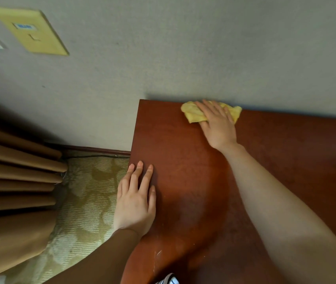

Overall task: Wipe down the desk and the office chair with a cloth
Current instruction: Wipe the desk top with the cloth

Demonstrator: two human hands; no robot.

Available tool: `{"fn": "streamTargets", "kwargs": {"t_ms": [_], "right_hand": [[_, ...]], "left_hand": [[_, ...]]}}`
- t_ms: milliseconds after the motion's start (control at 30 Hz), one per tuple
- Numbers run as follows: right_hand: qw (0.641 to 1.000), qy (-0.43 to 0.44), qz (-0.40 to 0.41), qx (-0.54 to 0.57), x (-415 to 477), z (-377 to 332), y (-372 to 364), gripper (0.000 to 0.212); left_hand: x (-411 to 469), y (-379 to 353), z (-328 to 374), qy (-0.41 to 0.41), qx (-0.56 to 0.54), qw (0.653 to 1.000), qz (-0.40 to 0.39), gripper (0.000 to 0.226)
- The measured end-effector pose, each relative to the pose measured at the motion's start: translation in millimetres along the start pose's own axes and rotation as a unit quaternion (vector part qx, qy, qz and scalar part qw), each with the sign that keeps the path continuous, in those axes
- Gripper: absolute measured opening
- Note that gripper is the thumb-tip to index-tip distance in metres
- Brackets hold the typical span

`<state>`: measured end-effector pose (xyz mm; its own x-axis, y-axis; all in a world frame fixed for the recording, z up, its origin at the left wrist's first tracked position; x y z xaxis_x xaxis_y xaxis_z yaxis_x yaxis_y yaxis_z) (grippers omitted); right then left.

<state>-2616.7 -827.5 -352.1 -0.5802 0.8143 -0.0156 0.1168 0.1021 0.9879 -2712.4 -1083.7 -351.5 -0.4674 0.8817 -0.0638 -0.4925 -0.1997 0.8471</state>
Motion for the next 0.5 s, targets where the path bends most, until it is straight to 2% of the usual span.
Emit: {"fn": "streamTargets", "kwargs": {"t_ms": [200, 333, 400, 500], "right_hand": [[0.981, -0.19, 0.025, 0.024, -45, 79, 8, 0.05], [0.947, -0.314, 0.021, 0.06, -58, 78, 4, 0.048], [0.948, -0.309, -0.001, 0.071, -51, 55, -2, 0.047], [0.978, -0.196, -0.043, 0.052, -37, -2, -13, 0.046]], "left_hand": [[0, -3, -1, 0.006, -0.002, 1.0, -0.005, 0.057], [1, -6, 2, 0.007, 0.004, 1.0, -0.017, 0.057], [2, -7, 3, 0.007, 0.008, 1.0, -0.023, 0.058], [1, -6, 2, 0.005, 0.01, 1.0, -0.026, 0.058]]}}
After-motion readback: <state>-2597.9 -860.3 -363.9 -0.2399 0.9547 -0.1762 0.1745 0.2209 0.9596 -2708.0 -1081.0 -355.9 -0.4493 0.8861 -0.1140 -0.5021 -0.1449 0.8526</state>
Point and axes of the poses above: each hand's wrist, its own x-axis towards the middle knuckle, its own y-axis out of the back of the hand, z = x × y, the point moved 10 cm from there along x, towards the middle knuckle, and after that the axes turned 8 degrees about -x, right-handed, at the moved point
